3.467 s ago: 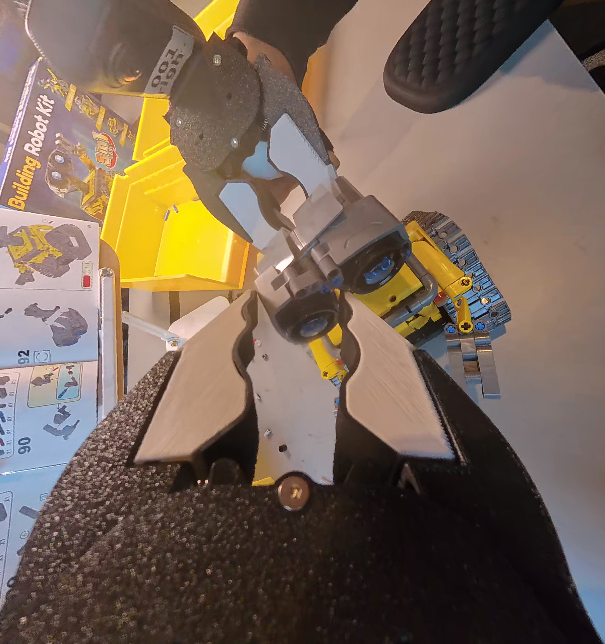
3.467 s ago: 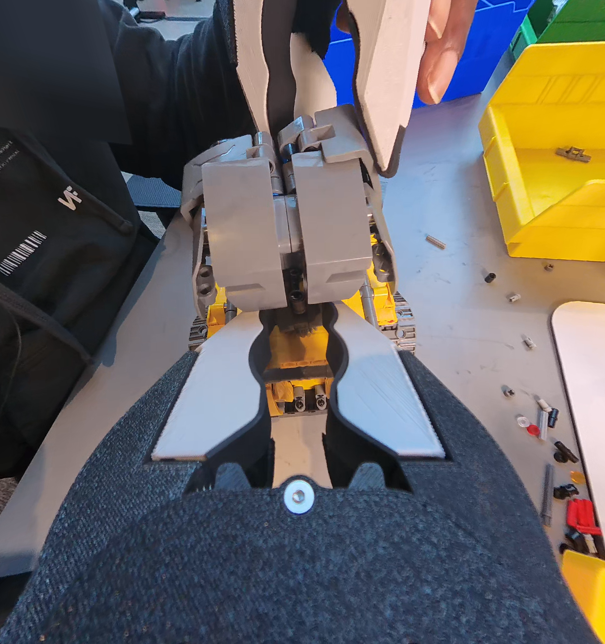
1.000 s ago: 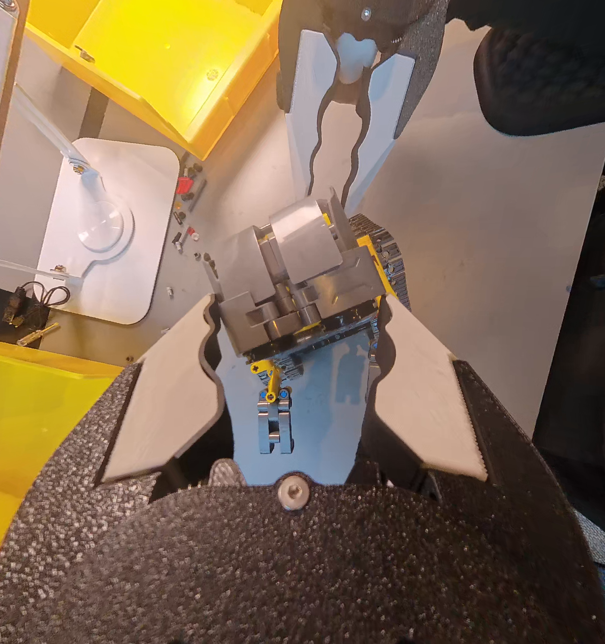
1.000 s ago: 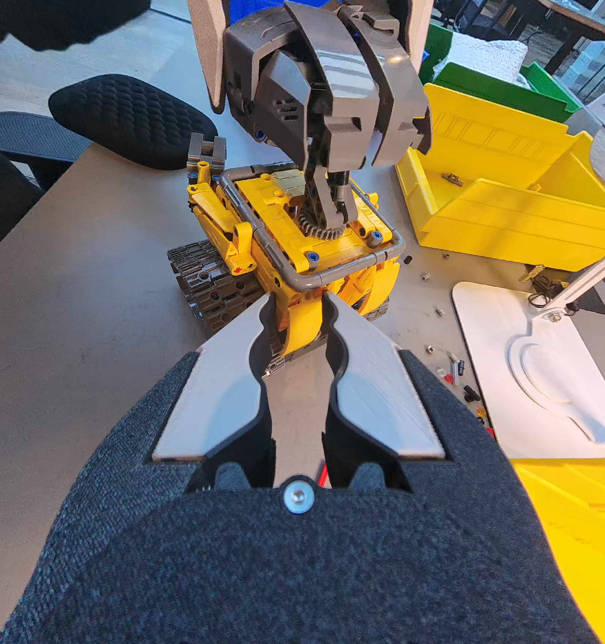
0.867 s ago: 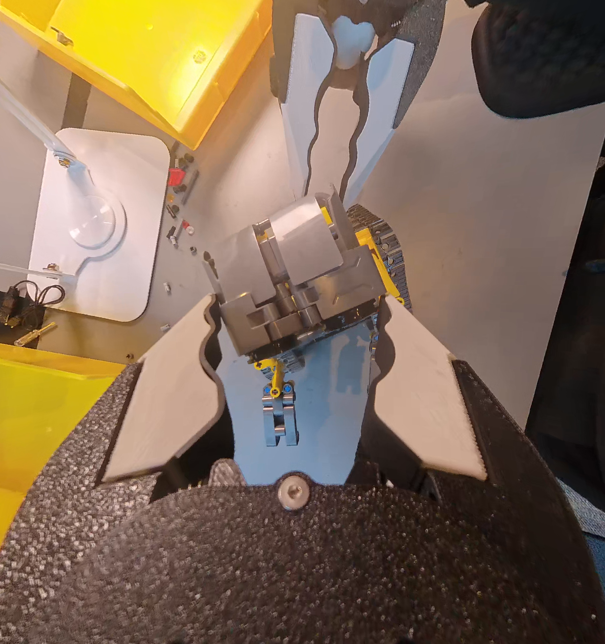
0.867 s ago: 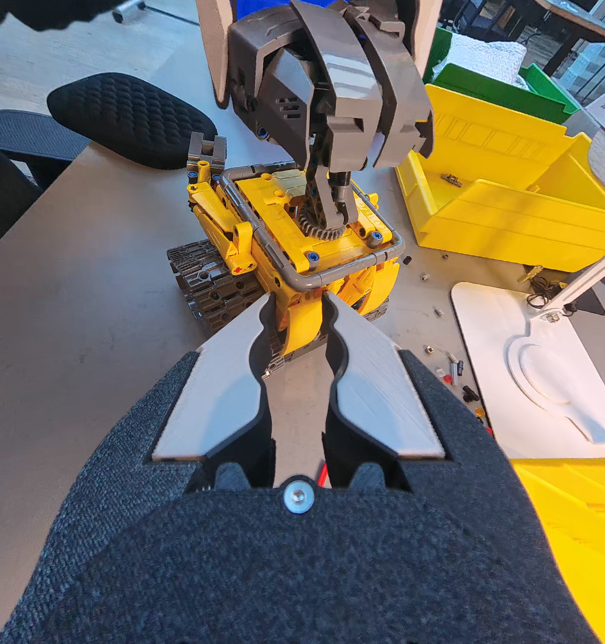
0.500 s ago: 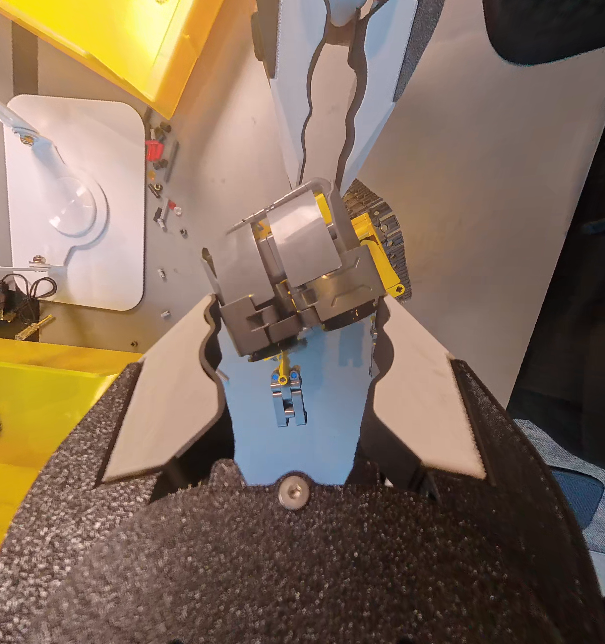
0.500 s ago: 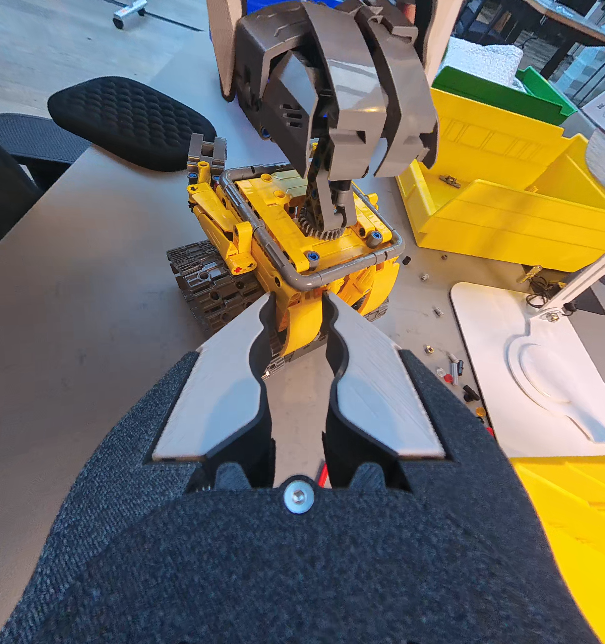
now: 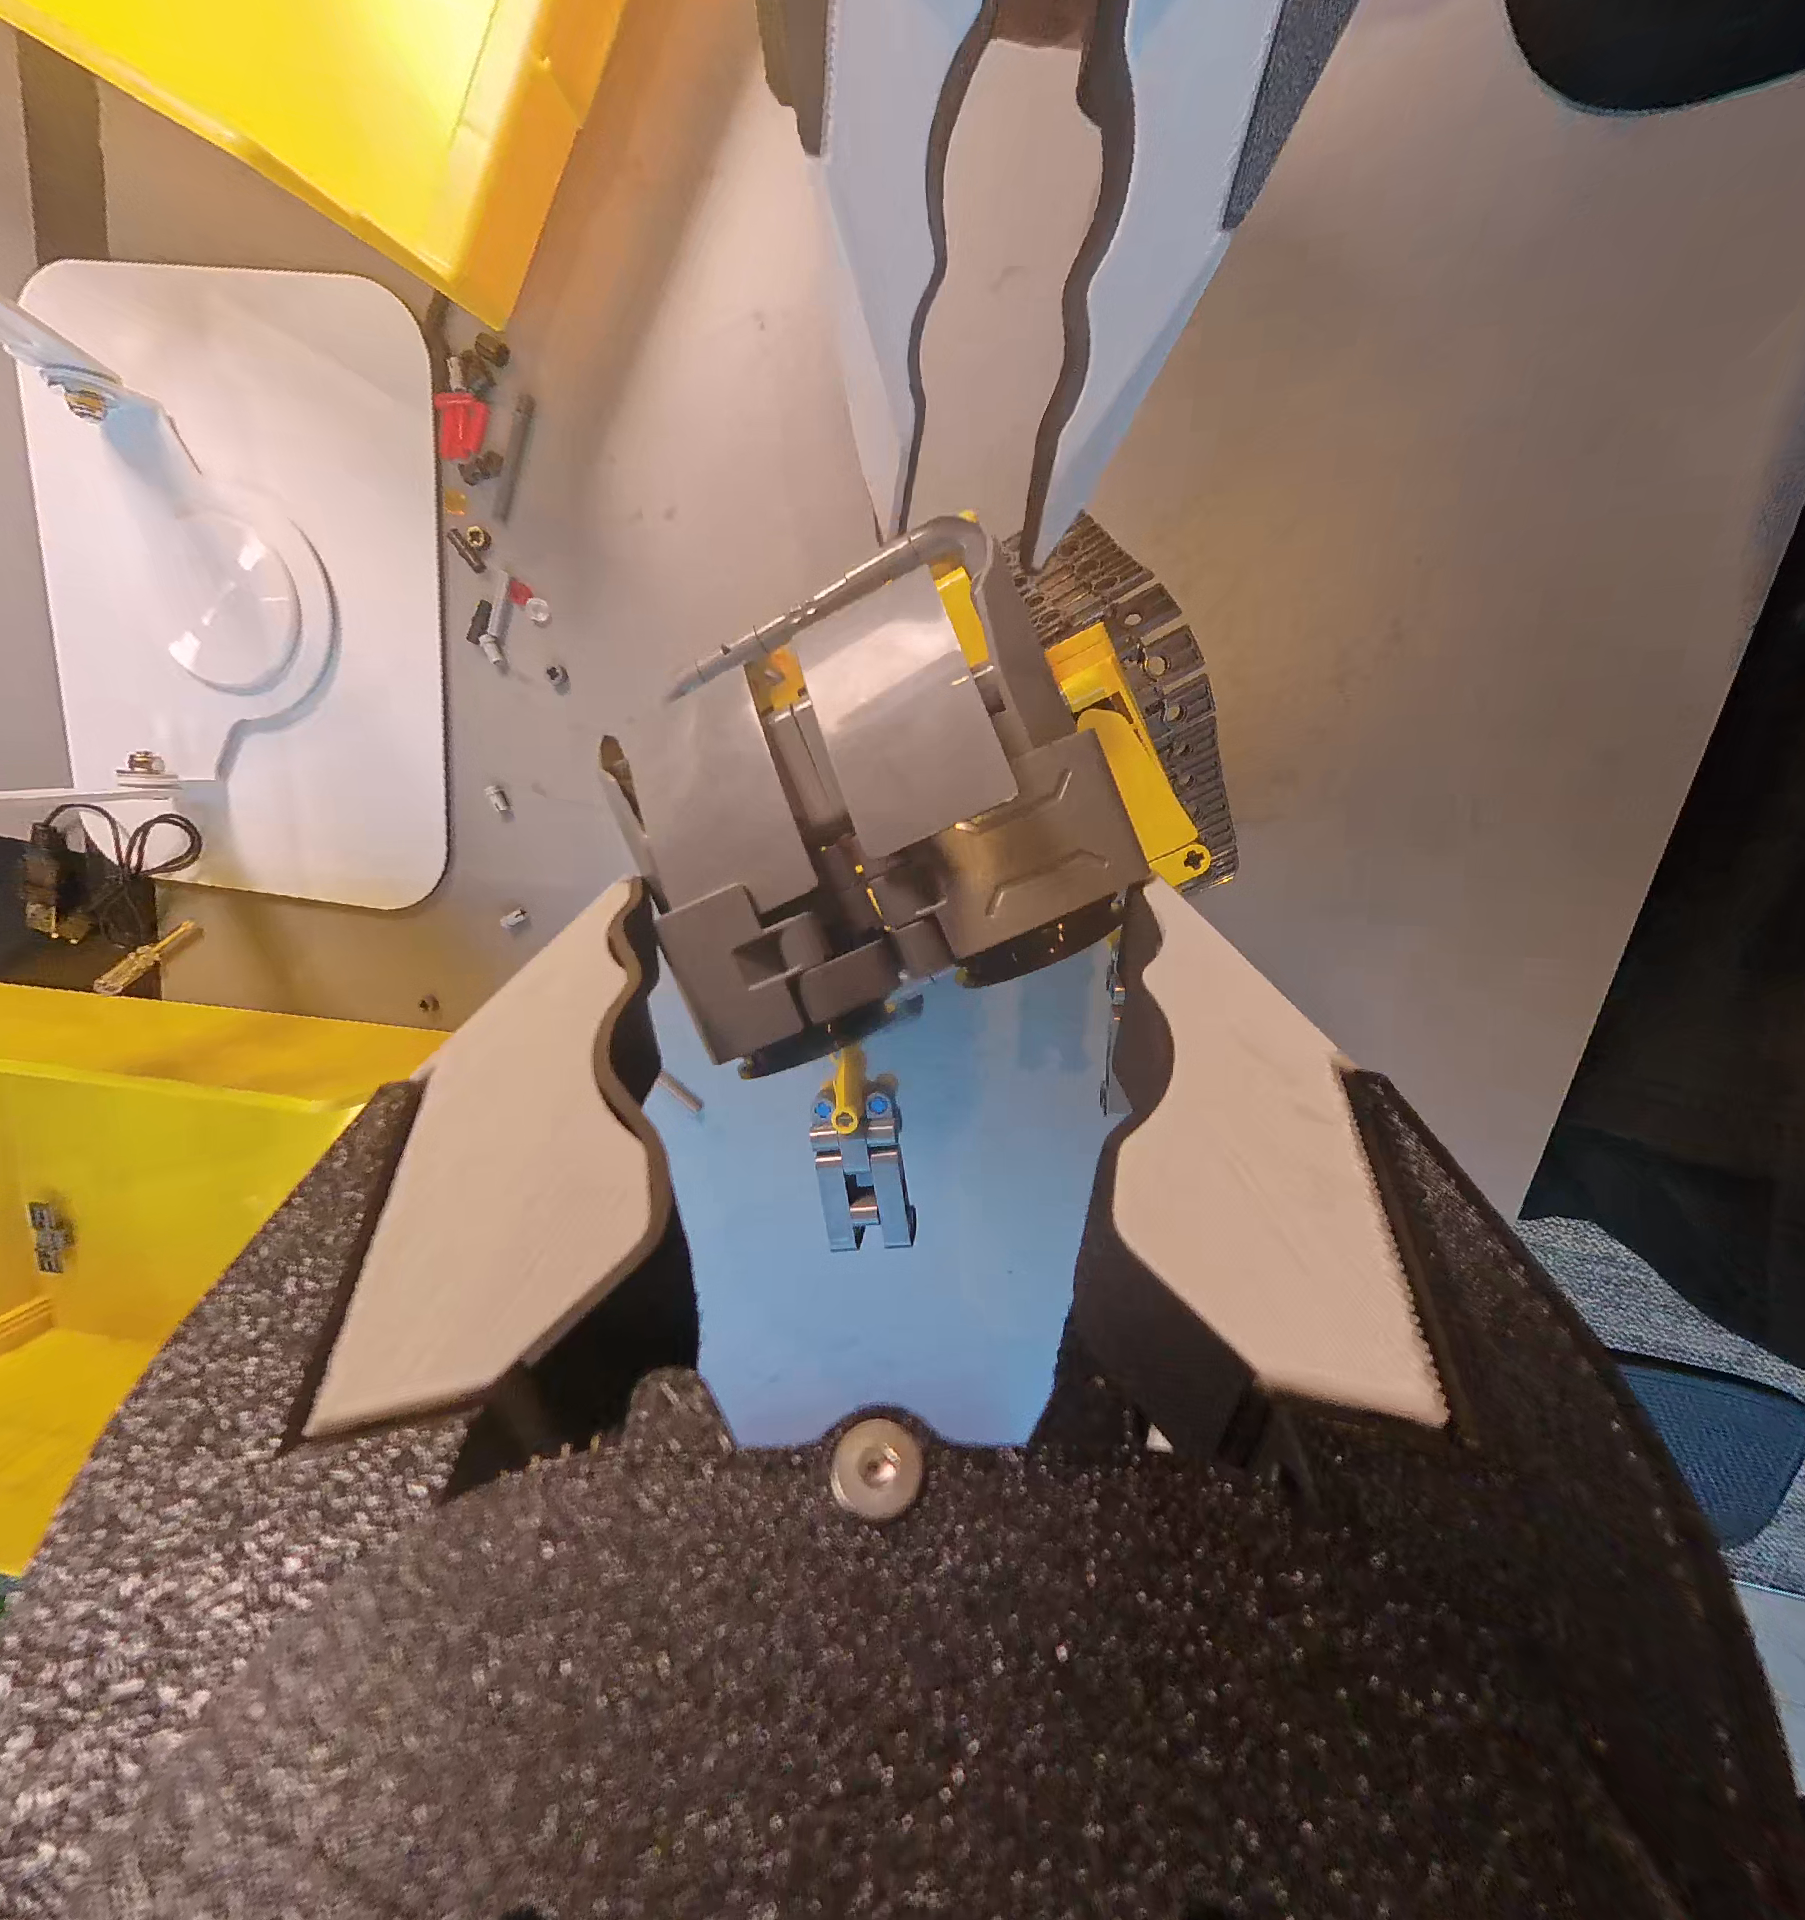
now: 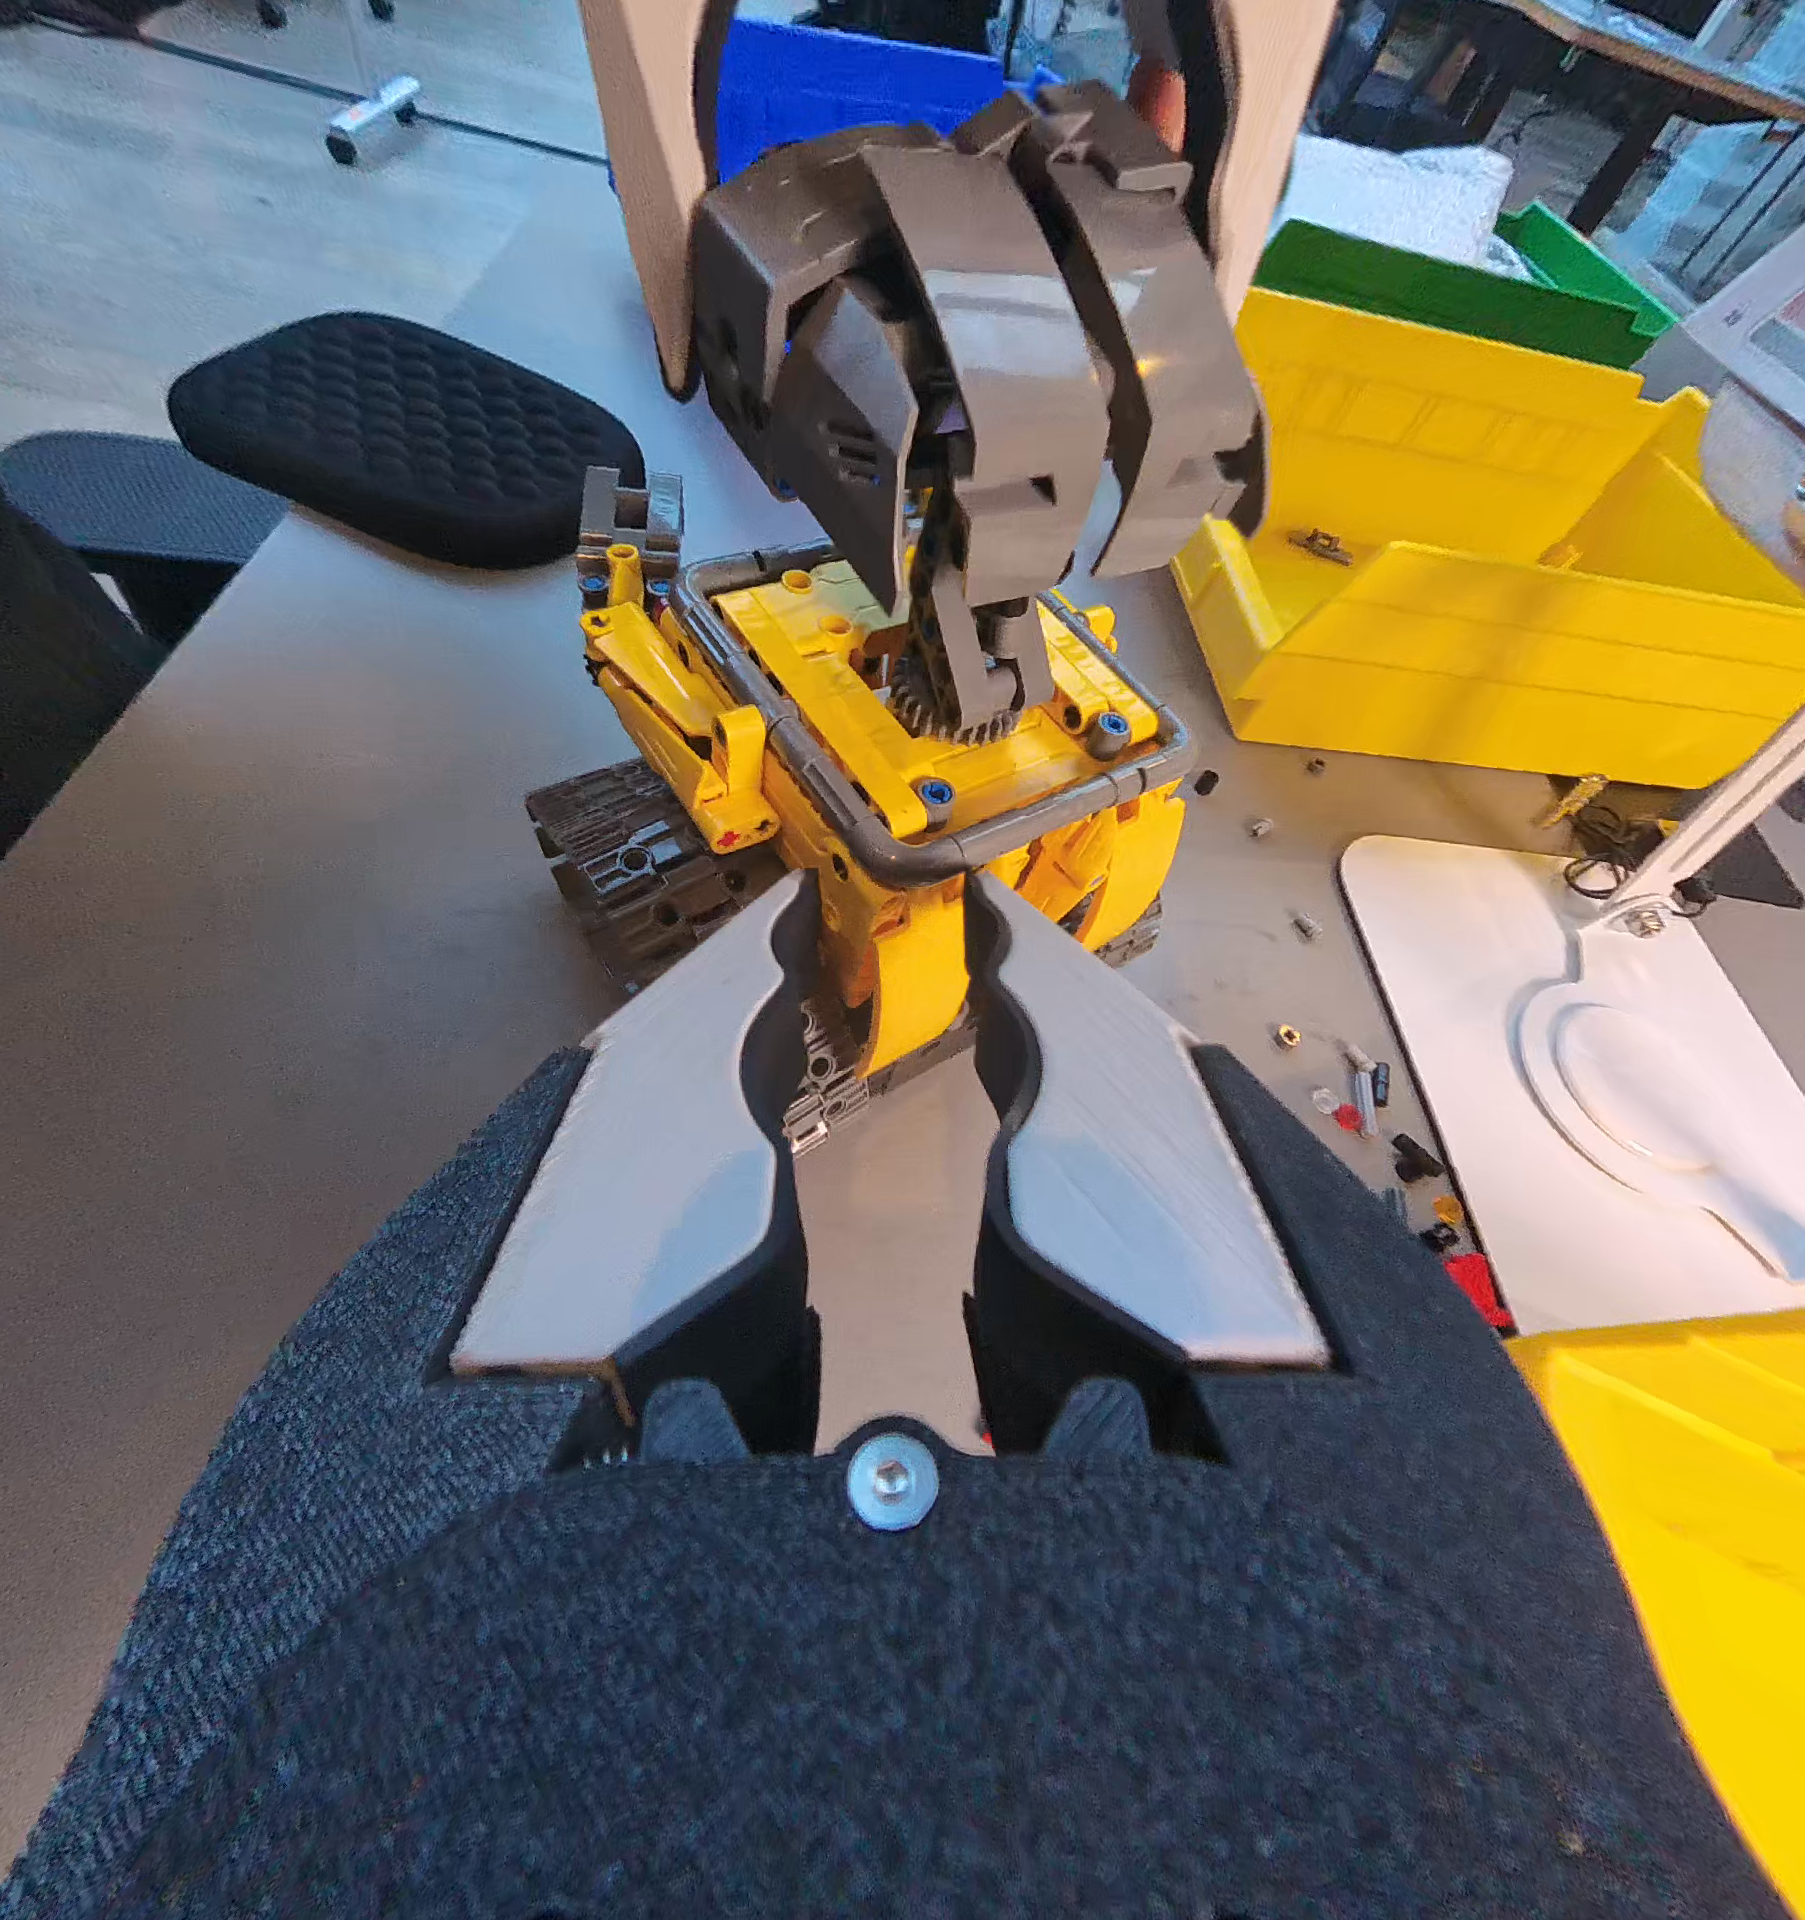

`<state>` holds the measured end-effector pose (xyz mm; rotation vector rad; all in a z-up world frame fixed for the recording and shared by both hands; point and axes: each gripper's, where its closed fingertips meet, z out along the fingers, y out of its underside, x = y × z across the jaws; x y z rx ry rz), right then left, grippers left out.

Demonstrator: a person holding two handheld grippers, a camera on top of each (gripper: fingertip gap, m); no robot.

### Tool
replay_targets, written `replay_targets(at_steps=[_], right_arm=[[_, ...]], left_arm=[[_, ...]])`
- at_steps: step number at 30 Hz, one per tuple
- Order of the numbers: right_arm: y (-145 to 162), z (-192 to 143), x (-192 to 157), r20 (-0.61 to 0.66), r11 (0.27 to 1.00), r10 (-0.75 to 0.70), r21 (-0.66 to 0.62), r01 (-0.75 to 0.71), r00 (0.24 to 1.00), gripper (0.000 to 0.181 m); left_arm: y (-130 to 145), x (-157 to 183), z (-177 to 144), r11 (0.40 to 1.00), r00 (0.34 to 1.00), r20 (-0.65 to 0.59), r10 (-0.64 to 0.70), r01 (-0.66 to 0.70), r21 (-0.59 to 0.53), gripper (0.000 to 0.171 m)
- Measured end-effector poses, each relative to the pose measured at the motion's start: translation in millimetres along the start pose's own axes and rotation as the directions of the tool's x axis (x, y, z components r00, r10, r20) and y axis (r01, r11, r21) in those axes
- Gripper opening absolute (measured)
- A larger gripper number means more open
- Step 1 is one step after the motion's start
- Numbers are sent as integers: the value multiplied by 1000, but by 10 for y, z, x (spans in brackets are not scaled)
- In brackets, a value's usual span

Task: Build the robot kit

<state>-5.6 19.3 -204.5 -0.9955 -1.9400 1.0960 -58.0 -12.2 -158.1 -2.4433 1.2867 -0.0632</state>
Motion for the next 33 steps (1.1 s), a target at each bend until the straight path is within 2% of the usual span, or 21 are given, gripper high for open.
replay_targets(at_steps=[3,6,11,14,16,19,22,23,25,28,29,30,32,33], right_arm=[[-107,-44,-16,-2,999,12,42,-12,1000,27],[-113,-7,-3,-45,1000,-30,4,31,999,27],[-399,-44,-55,-62,997,5,82,0,998,28],[-515,-22,-15,-136,995,-15,91,28,991,45],[-583,-5,49,-224,991,-96,74,116,970,56],[-721,13,122,-358,944,-304,14,330,883,58],[-771,86,70,-393,855,-505,-105,508,768,48],[-760,105,38,-384,834,-541,-128,537,748,40],[-758,107,32,-390,835,-539,-130,534,747,39],[-736,76,50,-381,859,-501,-109,500,777,39],[-730,66,53,-377,866,-488,-97,491,787,38],[-726,62,52,-374,870,-480,-88,484,794,38],[-726,65,51,-367,877,-468,-77,475,804,38],[-729,66,57,-364,879,-464,-77,470,808,38]], left_arm=[[1,0,1,1000,1000,3,5,-5,9,89],[-3,-2,4,1000,1000,12,9,-10,16,89],[-9,-2,5,999,1000,14,11,-12,40,89],[-11,-2,7,998,1000,10,11,-12,60,89],[-11,-1,8,998,1000,10,14,-15,69,89],[-7,-2,9,997,1000,7,18,-18,76,89],[5,-6,10,996,1000,5,22,-22,84,89],[9,-4,10,995,1000,3,23,-23,93,89],[-1,0,17,990,999,9,48,-49,131,89],[-5,3,49,961,983,84,165,-180,212,97],[-11,-3,46,940,968,138,211,-240,243,101],[-20,-39,27,914,944,220,246,-302,270,97],[-71,-124,-58,845,859,420,294,-438,305,82],[-91,-130,-96,808,807,500,314,-504,305,83]])
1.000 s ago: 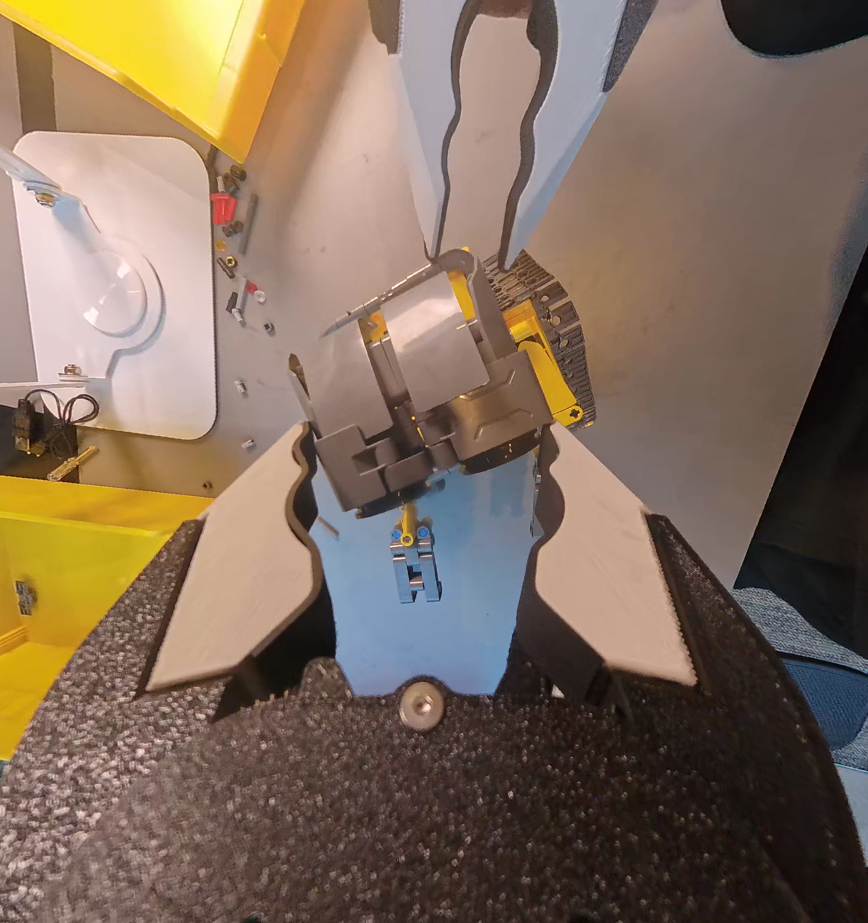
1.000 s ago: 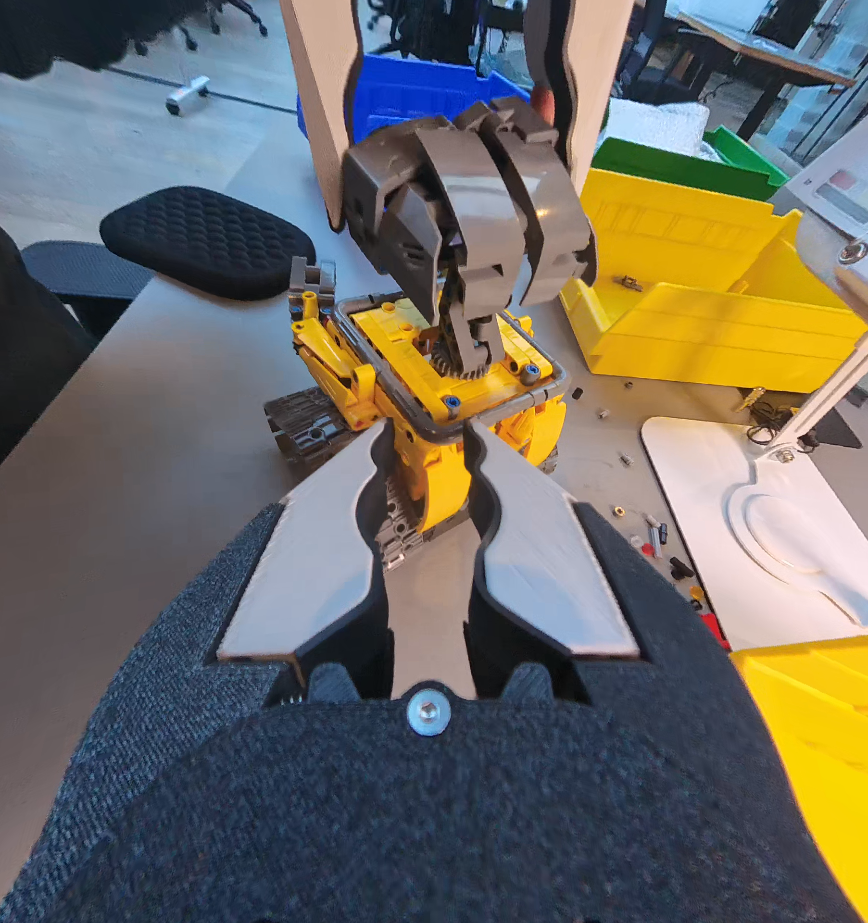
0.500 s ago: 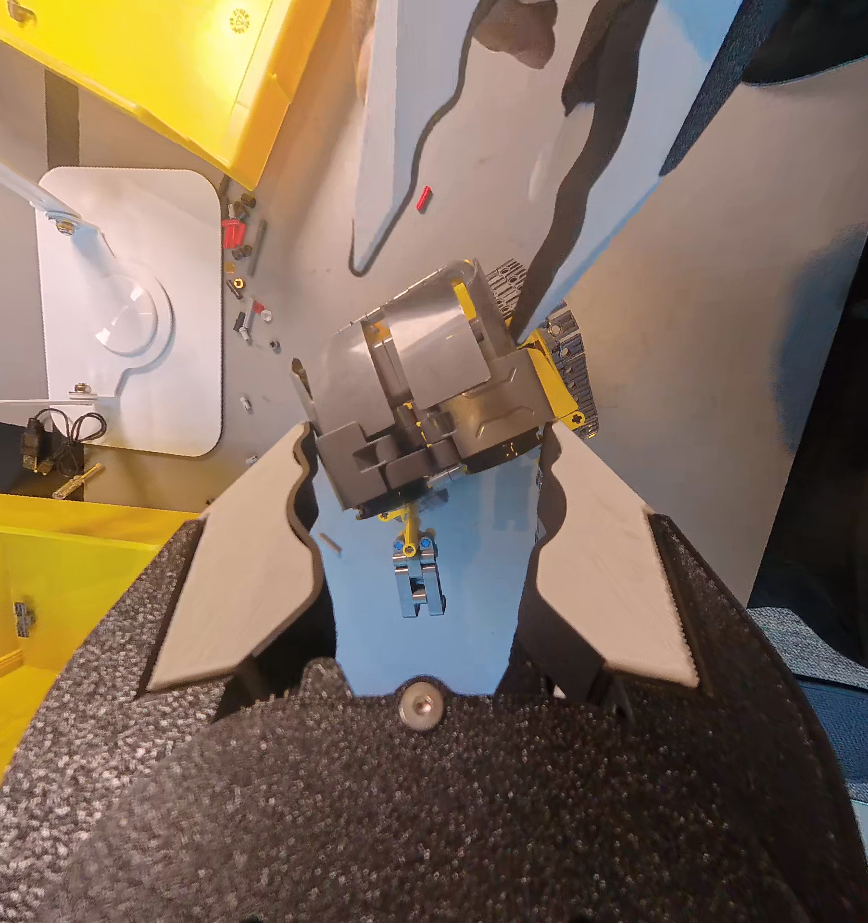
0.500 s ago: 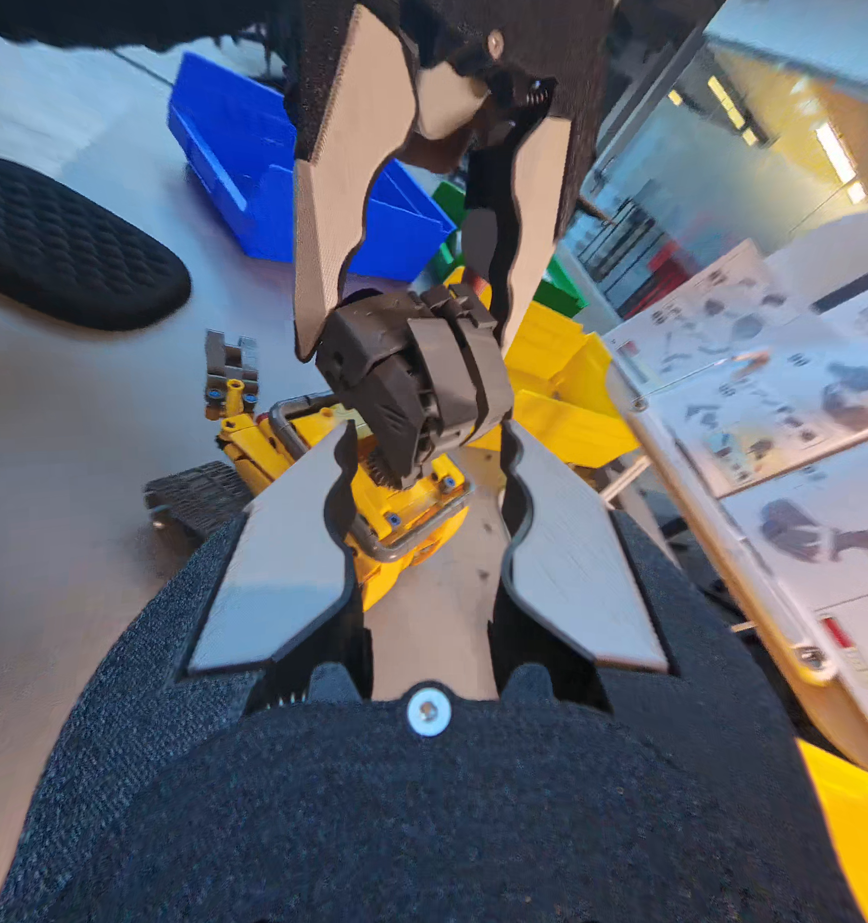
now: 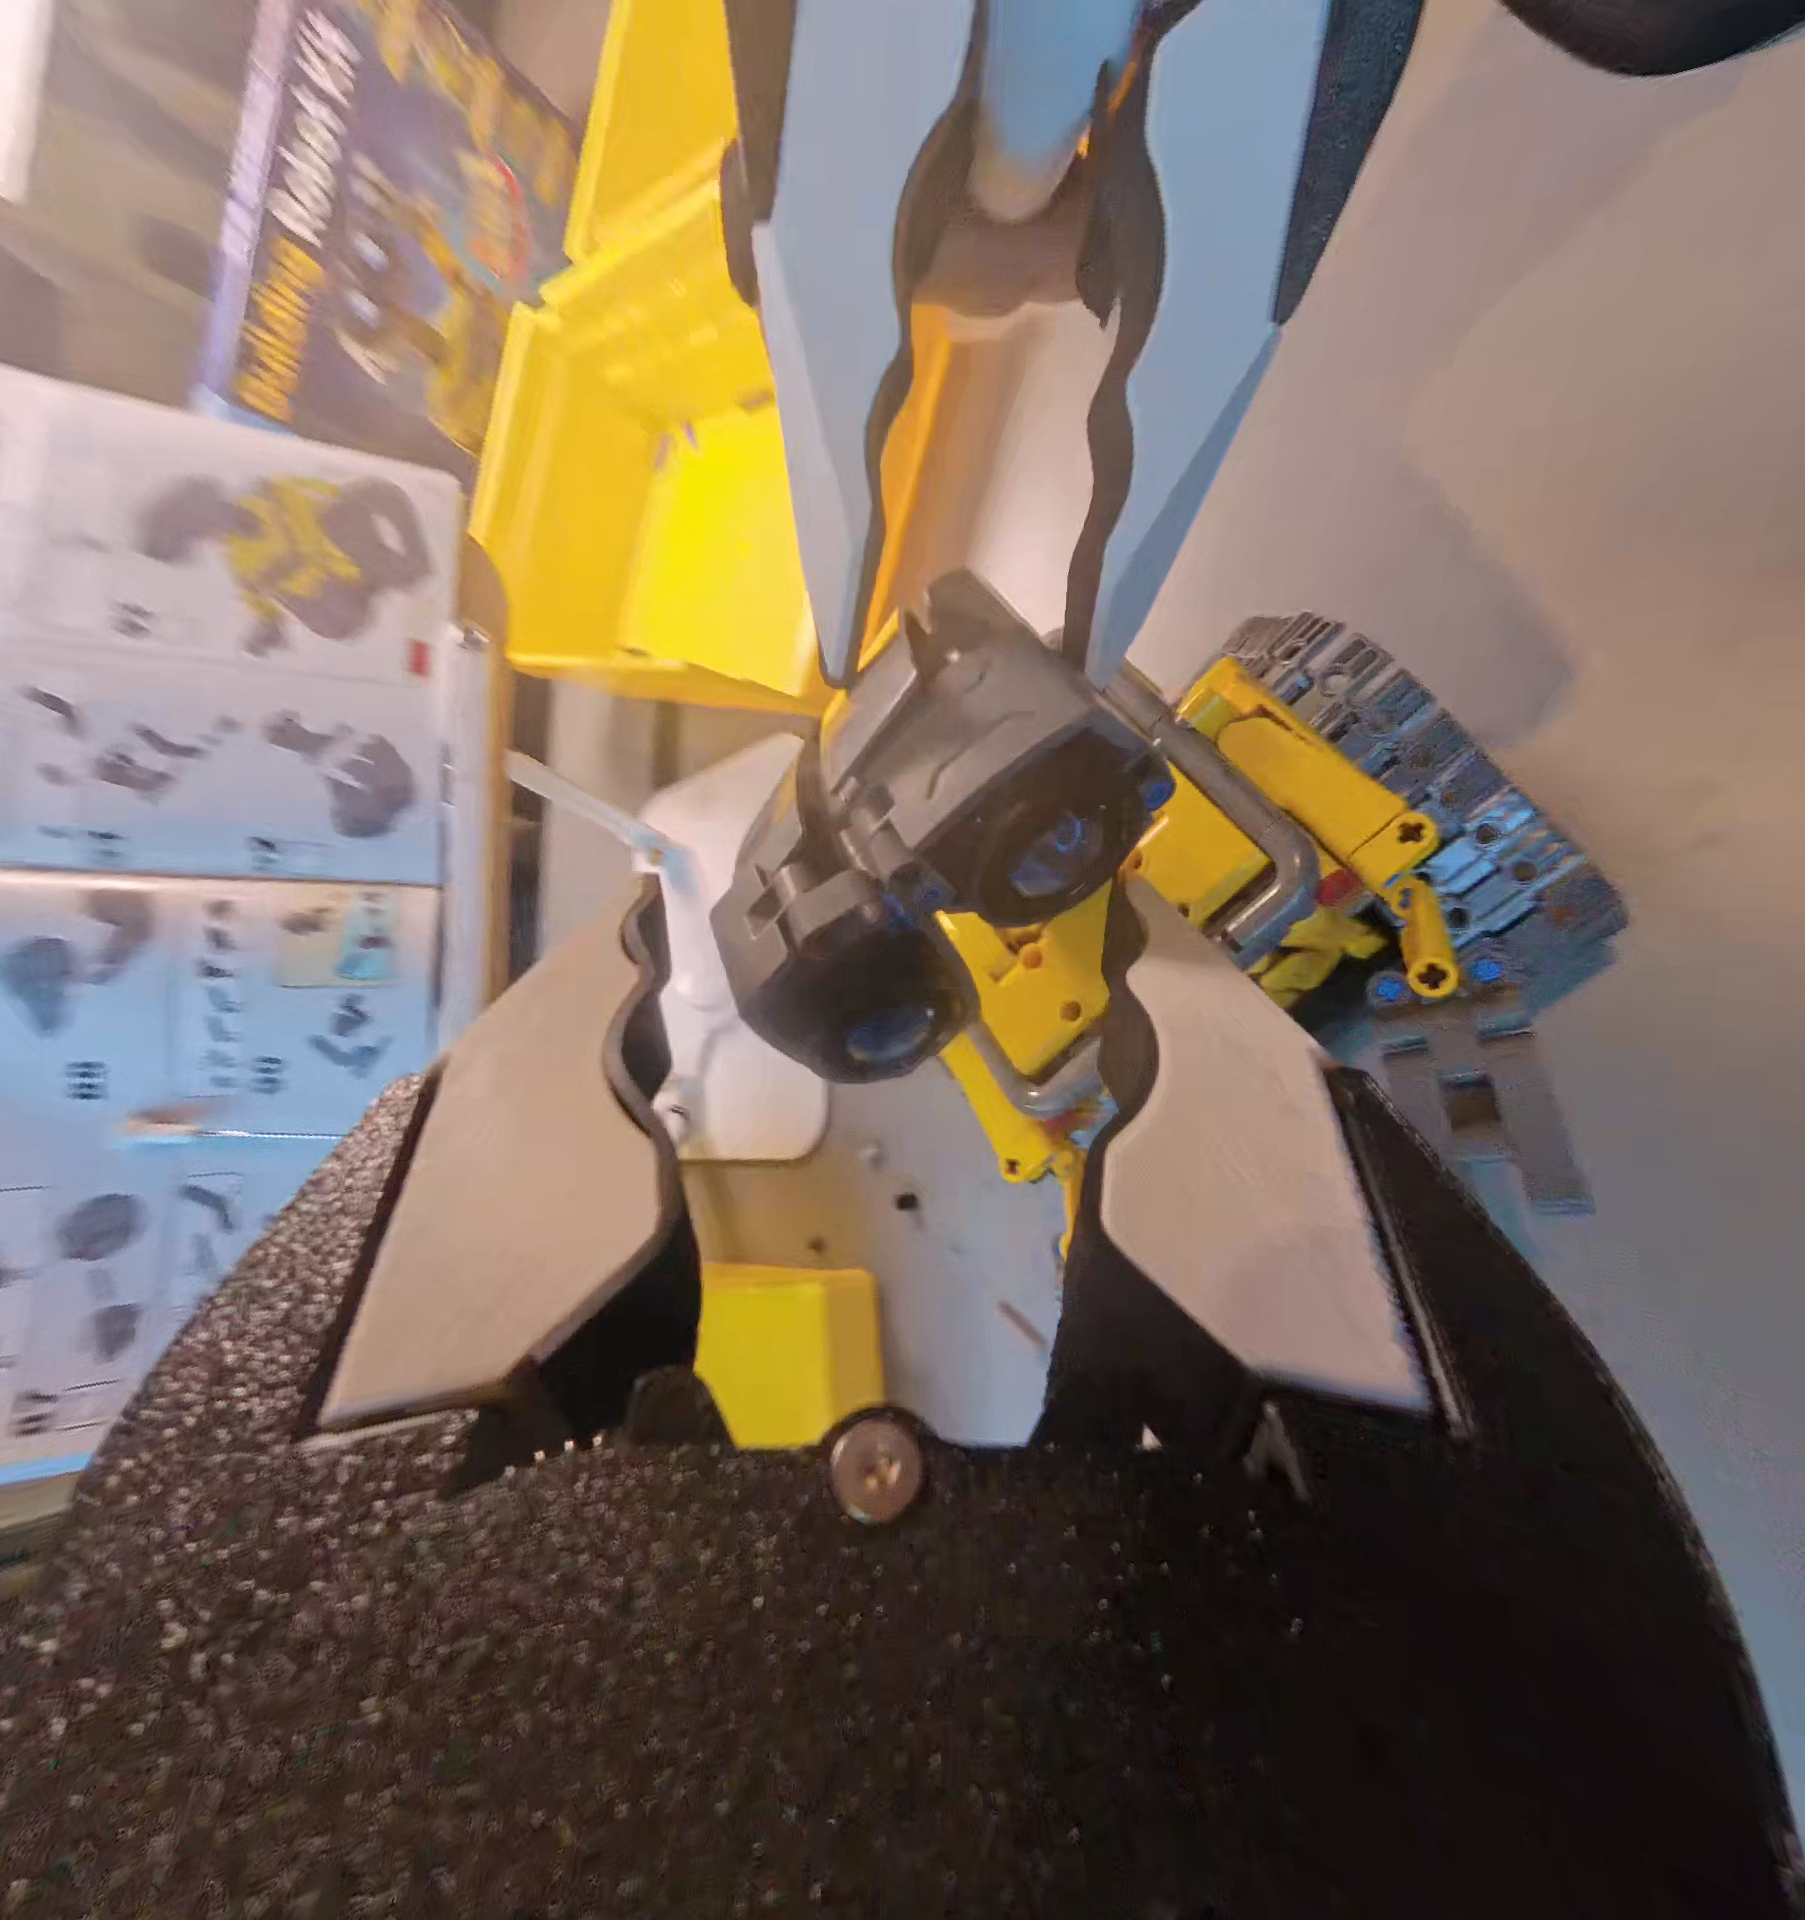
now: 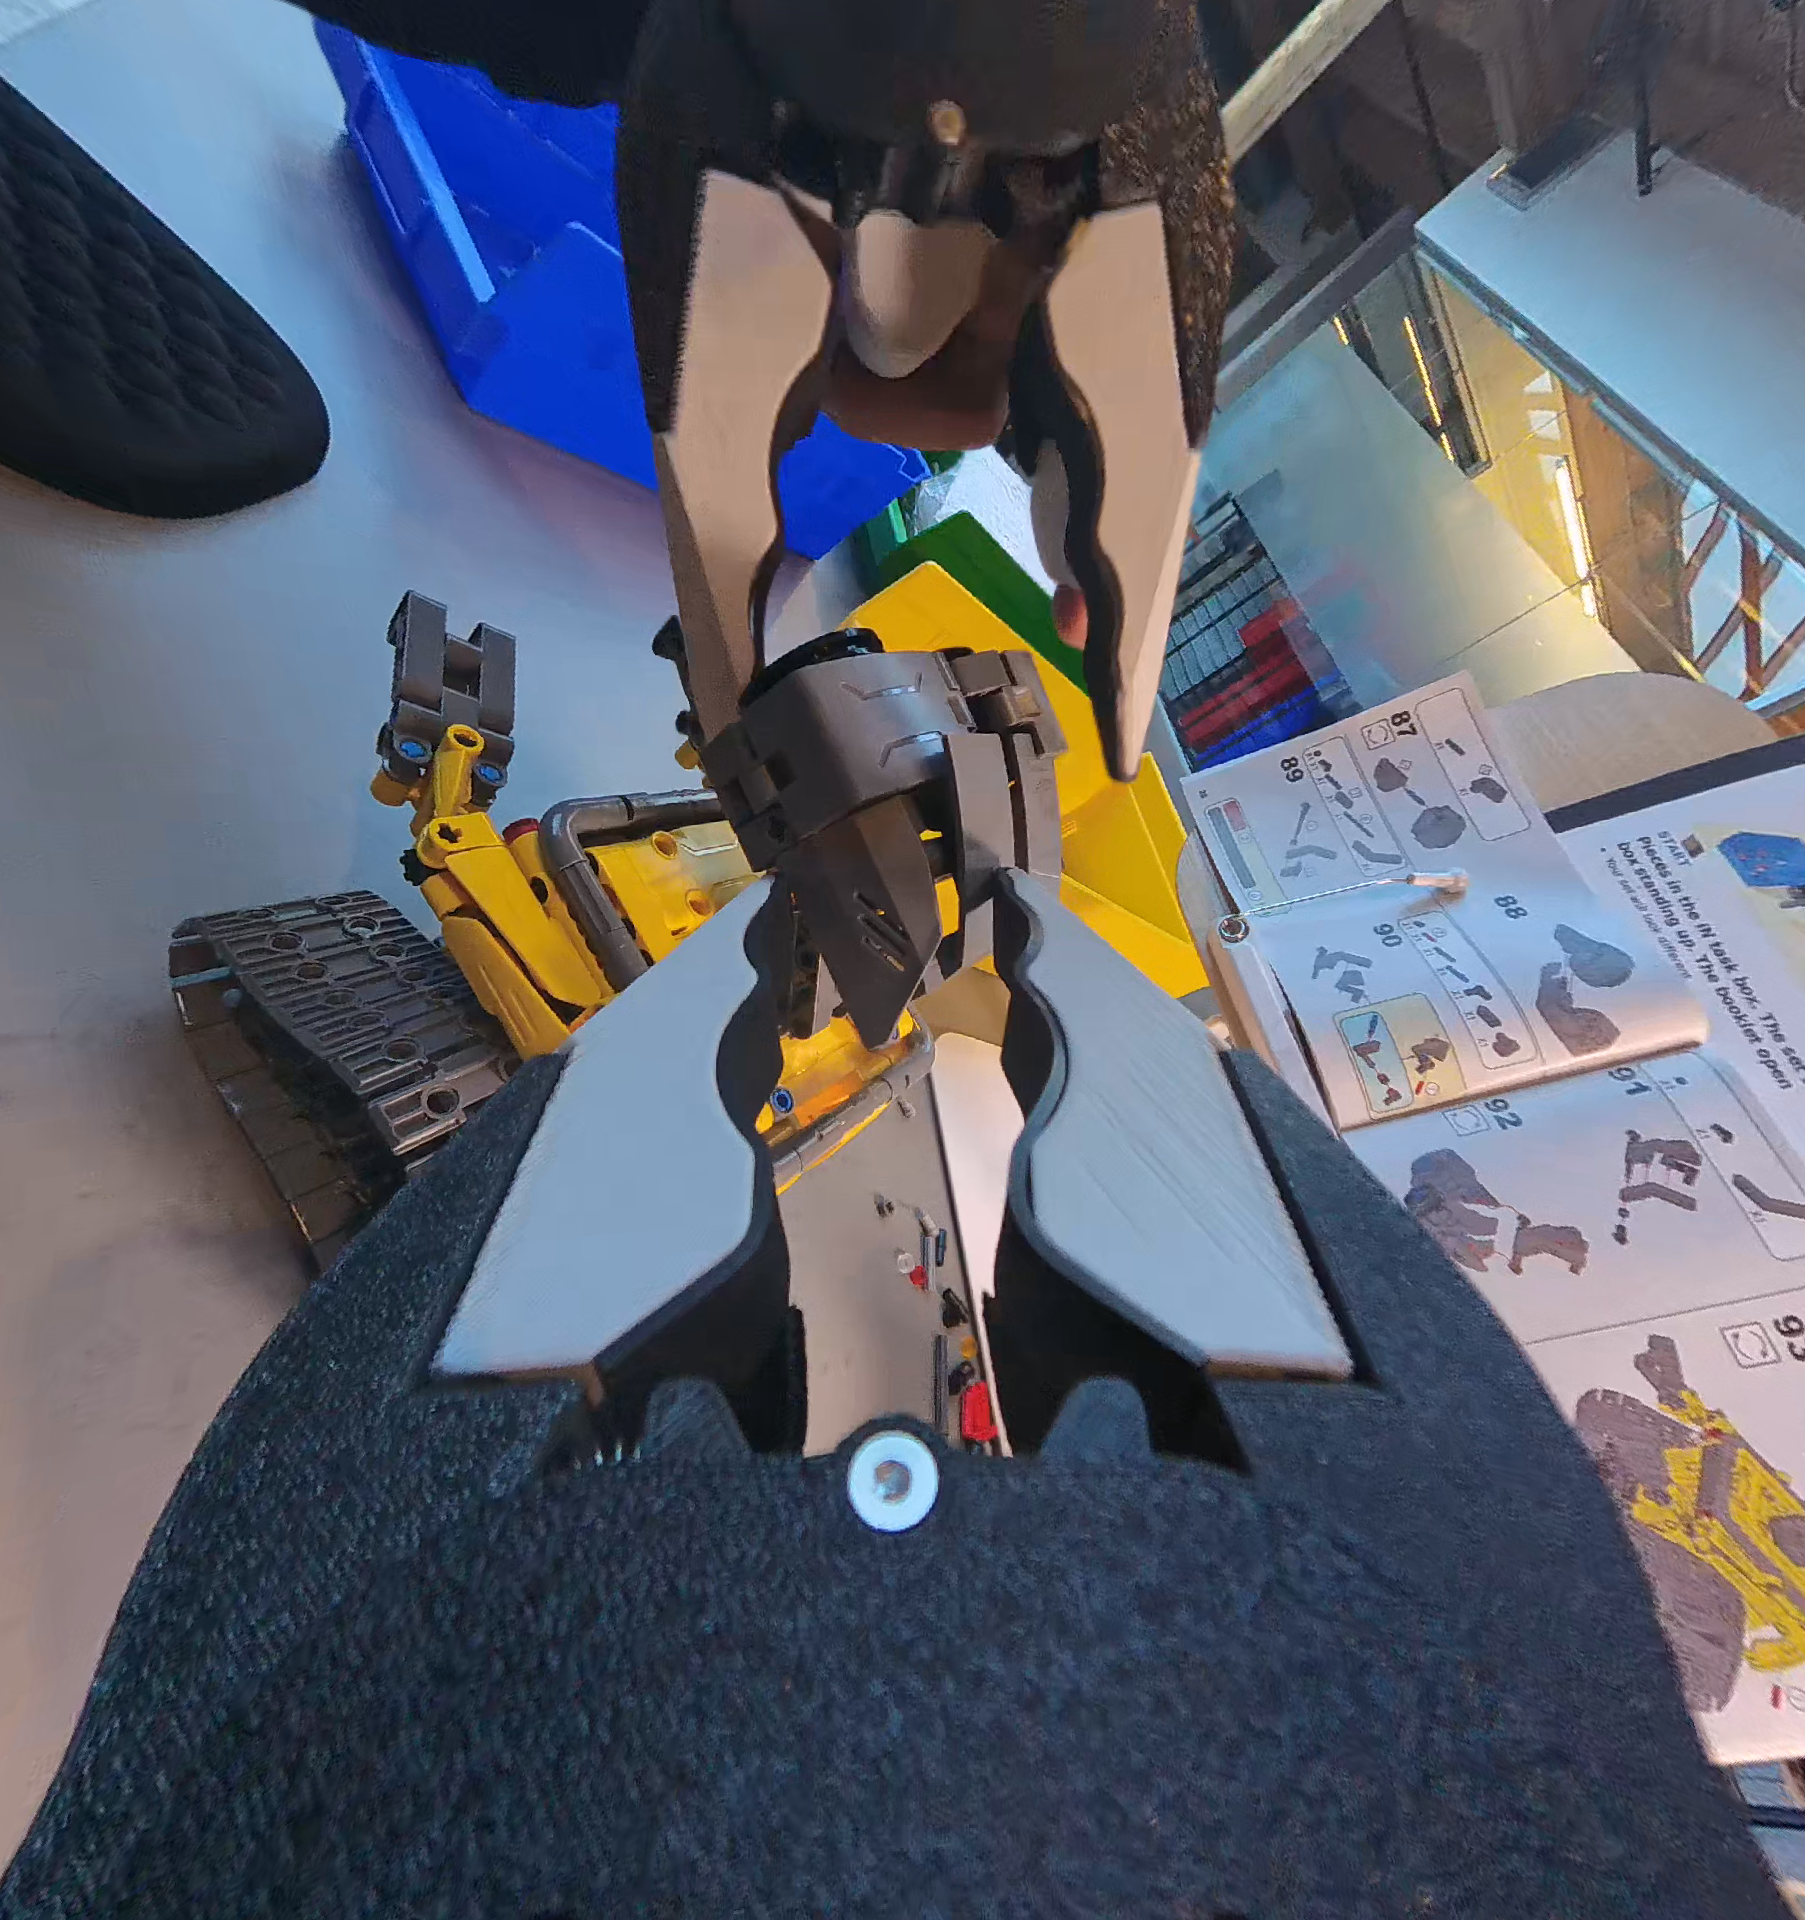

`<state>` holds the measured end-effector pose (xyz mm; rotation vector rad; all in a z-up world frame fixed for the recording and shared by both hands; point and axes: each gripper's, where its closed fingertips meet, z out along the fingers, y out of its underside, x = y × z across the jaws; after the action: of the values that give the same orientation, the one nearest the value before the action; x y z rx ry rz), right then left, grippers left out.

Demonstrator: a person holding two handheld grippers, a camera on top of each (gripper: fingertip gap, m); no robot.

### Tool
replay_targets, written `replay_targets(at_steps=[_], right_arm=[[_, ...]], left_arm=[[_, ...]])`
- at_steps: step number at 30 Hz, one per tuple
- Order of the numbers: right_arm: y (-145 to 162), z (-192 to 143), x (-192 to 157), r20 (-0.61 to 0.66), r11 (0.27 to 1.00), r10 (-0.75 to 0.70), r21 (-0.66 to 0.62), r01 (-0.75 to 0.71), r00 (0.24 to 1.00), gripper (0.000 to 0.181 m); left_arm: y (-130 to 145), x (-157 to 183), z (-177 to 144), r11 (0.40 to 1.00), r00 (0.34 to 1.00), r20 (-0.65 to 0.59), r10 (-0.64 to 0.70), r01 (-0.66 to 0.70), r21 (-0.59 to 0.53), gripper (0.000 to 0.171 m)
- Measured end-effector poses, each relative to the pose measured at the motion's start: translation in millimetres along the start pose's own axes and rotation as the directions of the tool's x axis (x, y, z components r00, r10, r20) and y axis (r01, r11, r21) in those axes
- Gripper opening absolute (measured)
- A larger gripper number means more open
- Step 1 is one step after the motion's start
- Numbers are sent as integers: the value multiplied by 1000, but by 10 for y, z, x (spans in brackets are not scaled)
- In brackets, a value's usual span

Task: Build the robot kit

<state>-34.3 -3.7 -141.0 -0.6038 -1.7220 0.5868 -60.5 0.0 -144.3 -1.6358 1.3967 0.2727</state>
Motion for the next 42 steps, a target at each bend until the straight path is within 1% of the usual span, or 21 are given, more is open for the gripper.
replay_targets(at_steps=[2,4,6,7,9,10,12,14,16,18,20,22,25,27,29,30,35,37,39,40,42], right_arm=[[4,4,6,12,1000,4,-7,-4,1000,38],[0,10,4,22,1000,6,-13,-6,1000,38],[-16,21,-6,34,1000,15,-11,-15,999,38],[-21,29,-9,36,1000,23,-11,-22,999,39],[-20,31,-12,32,999,34,-12,-34,999,39],[-19,25,-19,31,999,45,-11,-44,999,39],[-5,10,-24,23,996,83,-17,-82,996,40],[12,-28,-23,30,983,183,-19,-183,983,42],[-34,-133,-9,51,947,318,25,-320,947,51],[6,-267,-56,65,927,375,8,-376,925,49],[173,-342,-182,53,945,323,-74,-319,945,37],[299,-330,-299,39,957,266,-134,-259,963,31],[360,-229,-483,78,975,107,-206,-89,991,34],[439,-158,-571,138,963,18,-270,21,990,43],[450,-117,-563,186,953,-51,-284,104,981,43],[463,-105,-523,198,945,-84,-295,141,977,36],[557,-112,-435,318,908,-228,-271,319,920,33],[607,-125,-391,347,913,-230,-247,325,909,33],[634,-132,-364,353,929,-197,-232,289,915,34],[643,-136,-354,343,941,-158,-231,247,926,34],[661,-171,-337,300,967,-20,-238,95,954,37]], left_arm=[[-31,-5,-24,994,989,100,106,-109,24,81],[-25,-11,-27,978,962,175,208,-210,-3,78],[36,3,6,955,932,209,297,-294,-50,61],[54,8,24,946,919,226,322,-317,-59,59],[40,-31,21,938,896,281,344,-341,-59,52],[26,-47,6,936,890,294,348,-348,-55,44],[17,-54,-2,925,877,298,377,-375,-66,40],[13,-56,7,911,860,306,409,-402,-89,39],[22,-59,8,910,859,306,411,-403,-93,38],[30,-62,6,921,871,301,387,-382,-80,38],[27,-63,10,923,875,298,382,-377,-77,38],[19,-64,17,923,877,287,384,-376,-85,38],[18,-71,29,923,885,263,384,-371,-98,38],[14,-71,34,923,888,252,384,-369,-107,38],[17,-74,36,924,892,242,382,-364,-116,38],[14,-75,39,925,894,238,380,-362,-116,38],[14,-103,75,913,886,225,406,-382,-143,37],[7,-122,104,907,882,218,417,-392,-152,37],[9,-140,128,908,886,207,415,-390,-152,37],[15,-146,136,909,888,205,412,-387,-151,36],[19,-149,141,912,890,208,407,-383,-146,36]])
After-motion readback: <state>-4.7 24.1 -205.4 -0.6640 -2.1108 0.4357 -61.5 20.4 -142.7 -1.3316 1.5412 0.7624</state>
